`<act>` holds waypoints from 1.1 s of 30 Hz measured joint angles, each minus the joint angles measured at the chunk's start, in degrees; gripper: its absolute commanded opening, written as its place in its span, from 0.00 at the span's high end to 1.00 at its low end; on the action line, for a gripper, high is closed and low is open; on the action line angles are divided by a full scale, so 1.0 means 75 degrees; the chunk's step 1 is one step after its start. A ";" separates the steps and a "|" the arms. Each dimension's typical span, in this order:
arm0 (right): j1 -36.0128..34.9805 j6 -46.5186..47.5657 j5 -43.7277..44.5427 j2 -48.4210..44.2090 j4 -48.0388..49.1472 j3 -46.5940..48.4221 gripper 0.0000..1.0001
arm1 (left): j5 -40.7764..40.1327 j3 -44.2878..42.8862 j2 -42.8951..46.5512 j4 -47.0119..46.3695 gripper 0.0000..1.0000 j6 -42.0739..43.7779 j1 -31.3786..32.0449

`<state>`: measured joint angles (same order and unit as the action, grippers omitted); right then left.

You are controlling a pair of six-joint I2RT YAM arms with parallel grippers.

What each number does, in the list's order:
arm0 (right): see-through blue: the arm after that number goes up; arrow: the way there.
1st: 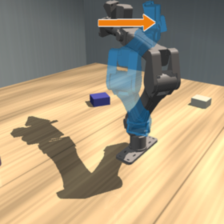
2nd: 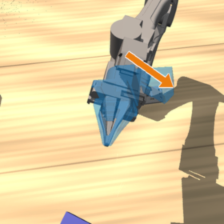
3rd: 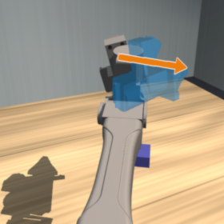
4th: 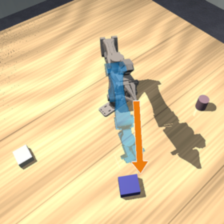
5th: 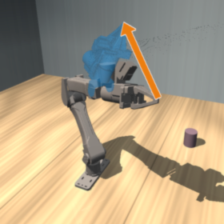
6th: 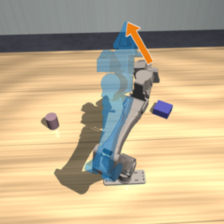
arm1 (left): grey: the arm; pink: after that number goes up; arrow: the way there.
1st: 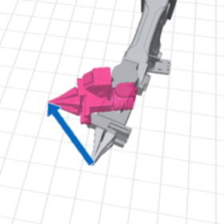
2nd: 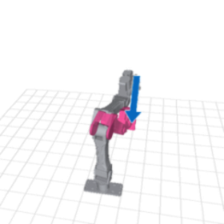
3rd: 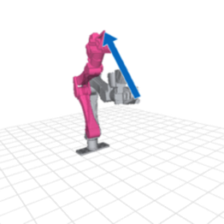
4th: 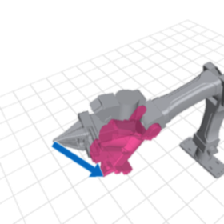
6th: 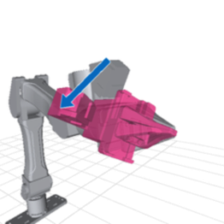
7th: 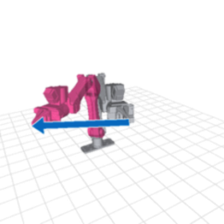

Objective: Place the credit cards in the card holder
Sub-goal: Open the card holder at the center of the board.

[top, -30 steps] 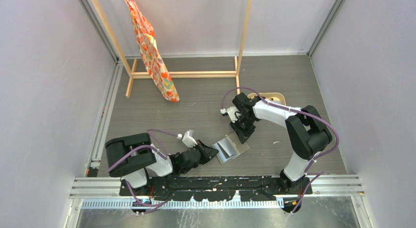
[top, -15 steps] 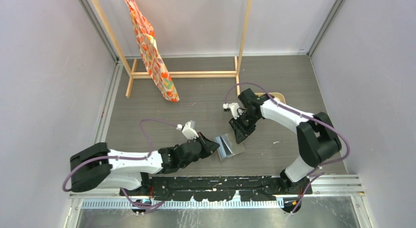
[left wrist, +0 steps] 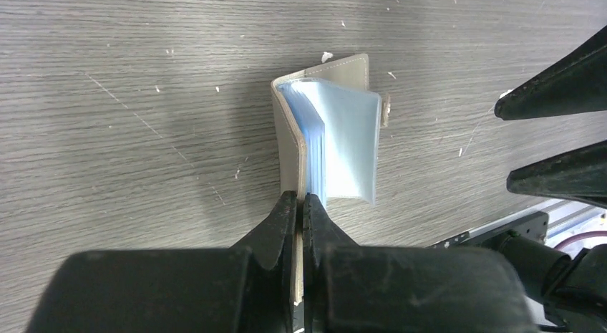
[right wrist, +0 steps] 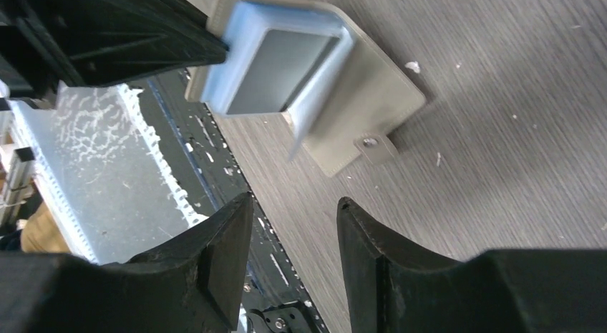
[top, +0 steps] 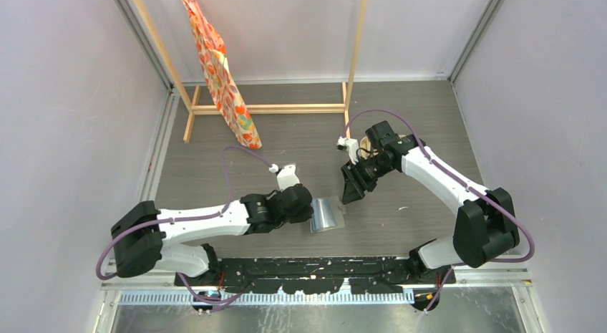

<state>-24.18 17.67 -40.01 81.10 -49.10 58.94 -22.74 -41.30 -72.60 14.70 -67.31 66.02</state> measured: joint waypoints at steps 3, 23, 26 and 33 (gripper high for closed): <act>0.0000 -0.0143 -0.0289 0.0009 0.0058 -0.0009 0.48 | 0.0125 -0.0466 -0.0376 0.0344 1.00 0.0230 0.0000; -0.0239 -0.1786 -0.0539 0.1341 0.1157 -0.0146 0.39 | 0.0329 -0.1078 -0.1209 0.0358 1.00 0.0055 -0.0006; -0.0315 -0.1786 -0.0289 0.1370 0.1169 -0.0146 0.27 | 0.0338 -0.1078 -0.1215 0.0332 1.00 -0.0012 -0.0006; -0.0580 -0.1775 0.0076 0.1405 0.1172 -0.0146 0.11 | 0.0350 -0.1078 -0.1221 0.0137 1.00 -0.0201 -0.0006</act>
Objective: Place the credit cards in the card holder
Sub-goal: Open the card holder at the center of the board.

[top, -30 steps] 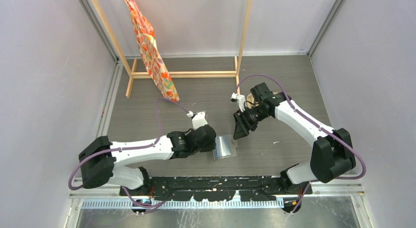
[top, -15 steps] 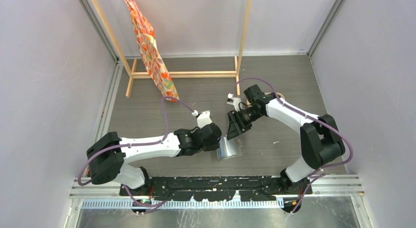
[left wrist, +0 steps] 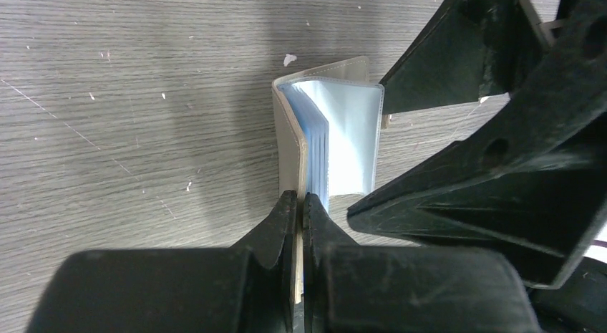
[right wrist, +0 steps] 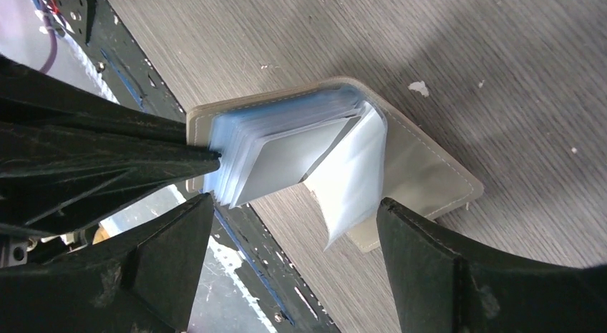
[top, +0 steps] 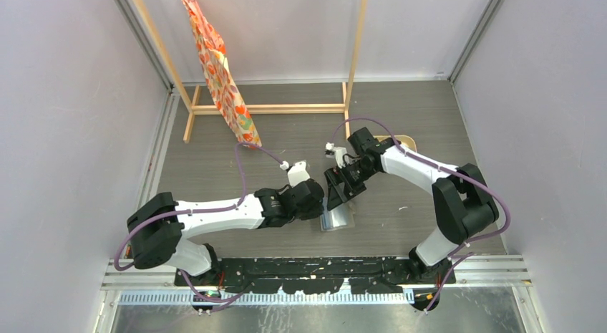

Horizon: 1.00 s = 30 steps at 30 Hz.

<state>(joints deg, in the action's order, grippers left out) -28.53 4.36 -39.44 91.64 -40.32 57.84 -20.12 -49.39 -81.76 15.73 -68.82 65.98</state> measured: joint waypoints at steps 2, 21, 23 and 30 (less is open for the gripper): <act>-0.0047 0.0009 0.0064 0.0055 -0.0003 0.0000 0.11 | -0.0003 0.0000 0.0000 -0.0038 1.00 -0.0023 0.0000; 0.0286 0.0338 0.0256 -0.0111 -0.0332 0.0102 0.03 | 0.0000 0.0353 0.0291 -0.0294 1.00 -0.0239 0.0000; 0.0565 0.0405 0.0239 -0.0562 -0.0373 0.0102 0.04 | -0.0006 0.0382 0.0393 -0.0291 1.00 -0.0236 0.0000; 0.0769 0.0382 -0.0600 -0.1294 -0.0283 0.0070 0.23 | -0.0006 0.0405 0.0501 -0.0294 1.00 -0.0230 0.0000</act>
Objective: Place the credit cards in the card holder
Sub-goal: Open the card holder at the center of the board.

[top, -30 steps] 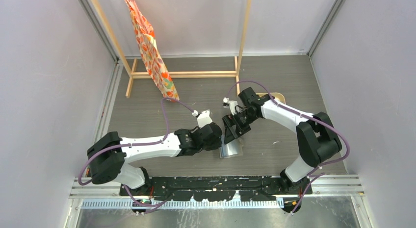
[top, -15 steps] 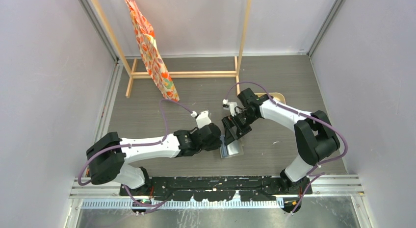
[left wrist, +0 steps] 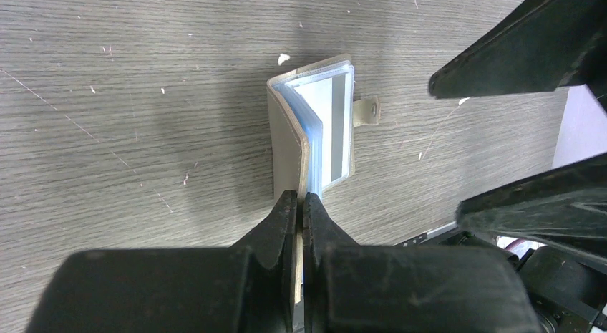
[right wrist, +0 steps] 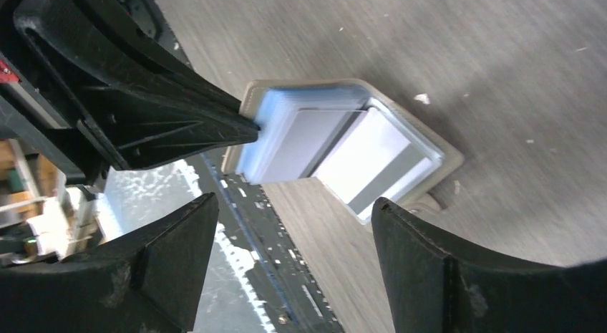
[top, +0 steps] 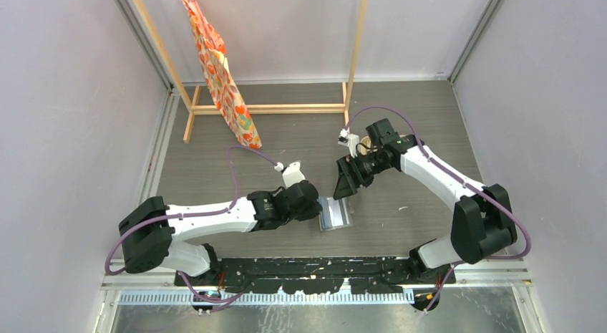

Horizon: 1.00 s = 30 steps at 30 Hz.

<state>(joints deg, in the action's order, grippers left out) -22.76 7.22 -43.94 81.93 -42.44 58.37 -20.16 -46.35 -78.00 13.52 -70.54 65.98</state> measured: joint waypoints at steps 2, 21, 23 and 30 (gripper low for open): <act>-0.0038 -0.0079 -0.0207 0.0175 0.0047 -0.0029 0.31 | 0.0003 0.0000 0.0000 -0.0006 1.00 0.0000 0.0000; -0.0495 -0.0737 -0.0711 0.2180 0.0242 0.0079 0.33 | 0.0090 0.0006 -0.0271 -0.0268 1.00 -0.0140 0.0000; -0.0455 -0.0793 -0.0749 0.2259 0.0283 0.0085 0.33 | 0.0108 0.0047 -0.0271 -0.0376 1.00 -0.0143 0.0000; -0.0434 -0.1145 -0.0863 0.2285 0.0443 0.0099 0.33 | 0.0213 0.0204 -0.0271 -0.0621 1.00 -0.0181 0.0000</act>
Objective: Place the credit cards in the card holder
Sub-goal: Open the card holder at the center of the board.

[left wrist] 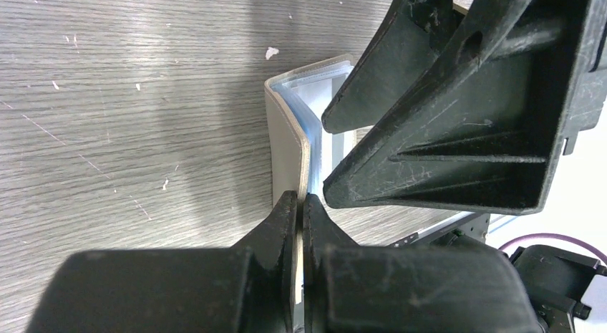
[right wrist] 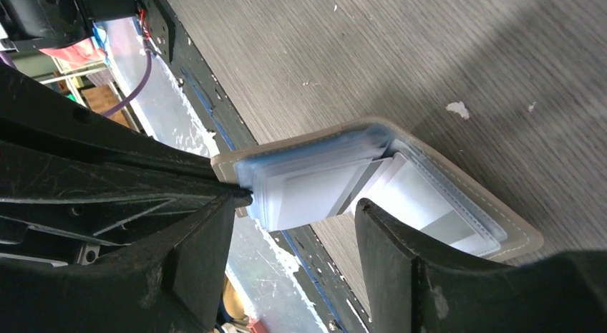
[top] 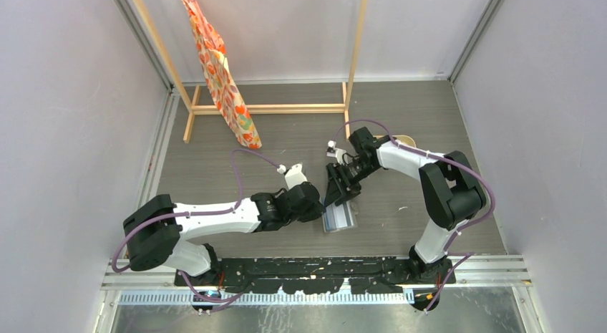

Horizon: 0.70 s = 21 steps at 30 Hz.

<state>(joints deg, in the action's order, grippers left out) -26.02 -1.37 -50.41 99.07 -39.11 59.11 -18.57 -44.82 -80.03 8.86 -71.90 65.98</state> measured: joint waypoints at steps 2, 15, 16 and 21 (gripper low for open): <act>0.0000 -0.0067 -0.0012 0.0029 0.0020 0.0035 0.33 | 0.0029 0.0009 -0.0003 -0.0052 1.00 -0.0015 0.0000; -0.0076 -0.0236 0.0373 0.0213 0.0105 0.0085 0.33 | 0.0087 0.0093 -0.0003 -0.0195 1.00 -0.0020 0.0000; -0.0096 -0.0236 0.0405 0.0213 0.0102 0.0090 0.33 | 0.0087 0.0099 -0.0003 -0.0189 1.00 -0.0020 0.0000; -0.0230 -0.0224 0.0603 0.0213 0.0122 0.0105 0.33 | 0.0108 0.0166 -0.0003 -0.0216 1.00 -0.0050 0.0000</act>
<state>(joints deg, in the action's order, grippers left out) -27.75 -3.05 -45.89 100.66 -38.20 59.90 -17.76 -43.57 -80.05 7.25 -72.27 65.98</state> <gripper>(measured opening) 0.673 0.023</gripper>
